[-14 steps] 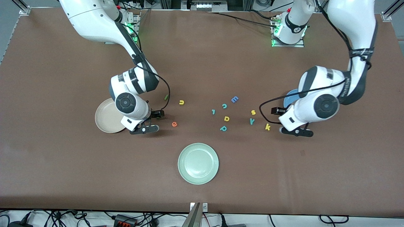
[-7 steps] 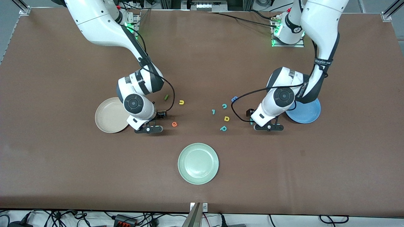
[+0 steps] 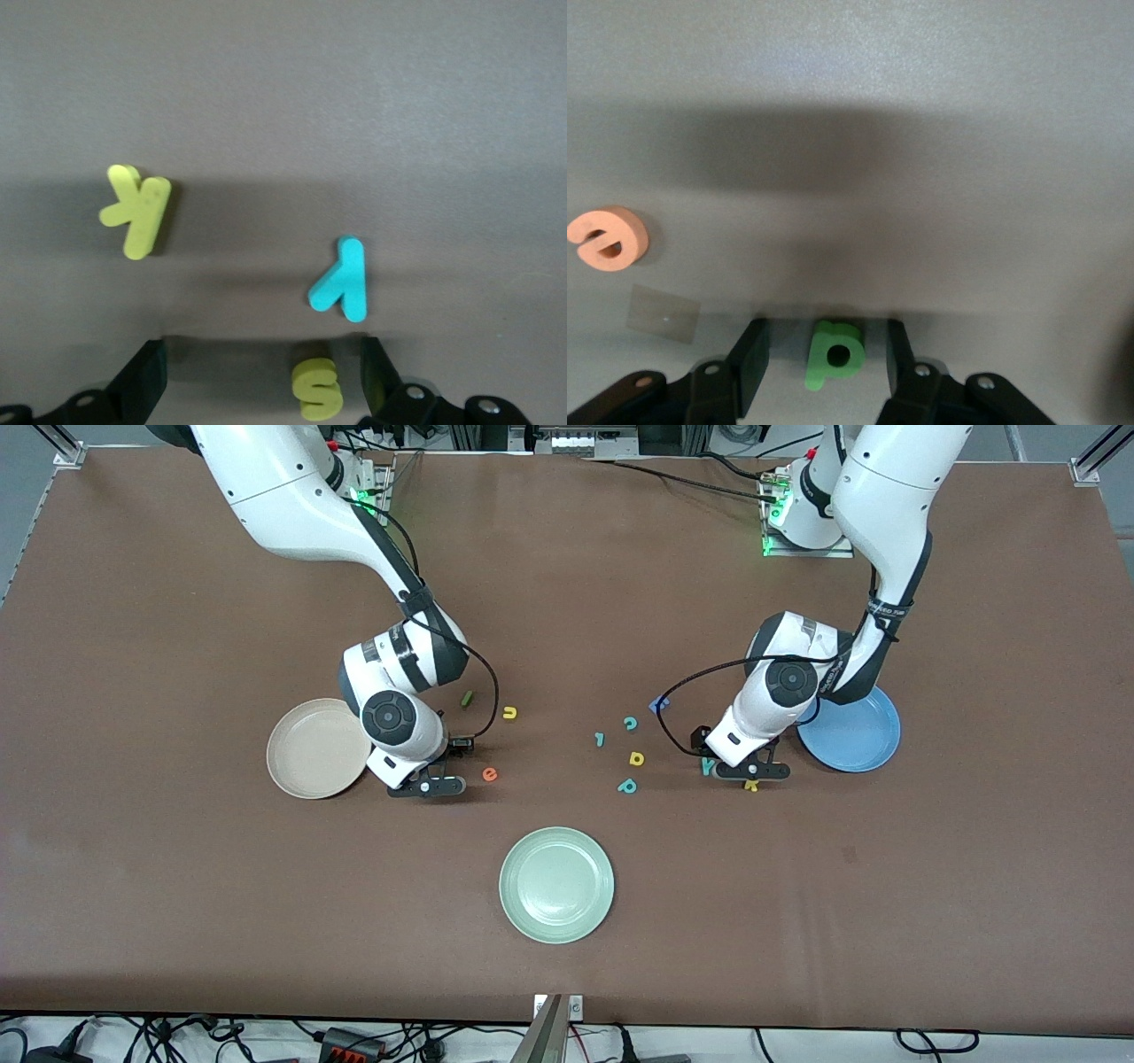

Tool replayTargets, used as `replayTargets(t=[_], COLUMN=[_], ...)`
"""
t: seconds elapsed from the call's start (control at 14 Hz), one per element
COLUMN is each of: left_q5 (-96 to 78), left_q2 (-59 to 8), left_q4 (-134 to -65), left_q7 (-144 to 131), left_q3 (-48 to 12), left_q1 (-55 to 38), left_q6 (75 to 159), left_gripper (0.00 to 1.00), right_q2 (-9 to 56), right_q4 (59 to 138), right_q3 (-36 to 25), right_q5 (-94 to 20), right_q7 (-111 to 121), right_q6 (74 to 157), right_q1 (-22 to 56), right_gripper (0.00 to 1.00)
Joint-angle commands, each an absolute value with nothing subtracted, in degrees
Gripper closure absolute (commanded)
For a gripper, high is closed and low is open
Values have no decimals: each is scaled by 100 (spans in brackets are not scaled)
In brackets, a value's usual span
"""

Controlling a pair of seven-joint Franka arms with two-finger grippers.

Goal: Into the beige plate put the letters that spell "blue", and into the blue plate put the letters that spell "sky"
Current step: 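Grasp the green p and yellow s with the right and left grippers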

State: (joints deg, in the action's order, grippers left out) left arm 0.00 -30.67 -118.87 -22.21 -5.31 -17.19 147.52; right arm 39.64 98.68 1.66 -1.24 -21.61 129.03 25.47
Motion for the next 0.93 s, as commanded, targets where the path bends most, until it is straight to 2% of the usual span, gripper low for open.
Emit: replayTargets(t=[0.0,0.14,0.21,0.36,0.5,0.57,0.72,0.86], left_q5=[-18,-18,-18,-18,-18,-18,-18,-18], left_q2=[-3024,-3023,-3023,-3023,-3023,-3023,-3015,-2997], left_q4=[-11927,-11927,-11927,-11953,-11971,-11979,-11971,-11971], left_q7=[-2399,-2417,-2417,-2408,-2391,-2391,-2382,-2355], left_q3=[-615,-668,-668,-668,-686,-686,-686,-694], left_q1=[-1740,-1740,-1732,-1731,-1731,-1731,-1731,-1723], left_q6=[14818,14810,14792,14748,14704,14695,14695,14687], left_gripper=[7,31,48,67,84,91,96,96], right_q2=[3937,3937,3937,3920,3798,3666,3411,3288], right_q4=[9940,9940,9932,9914,9870,9861,9774,9747], right_q3=[132,132,132,132,132,123,70,70], right_q5=[-185,-185,-185,-185,-185,-185,-158,-149], right_q7=[-2206,-2206,-2180,-2180,-2145,-2127,-1987,-1602], right_q6=[12920,12911,12911,12911,12902,12868,12640,12307], right_q1=[2584,2584,2584,2593,2575,2540,2313,1805], right_gripper=[53,70,80,94,95,95,95,95])
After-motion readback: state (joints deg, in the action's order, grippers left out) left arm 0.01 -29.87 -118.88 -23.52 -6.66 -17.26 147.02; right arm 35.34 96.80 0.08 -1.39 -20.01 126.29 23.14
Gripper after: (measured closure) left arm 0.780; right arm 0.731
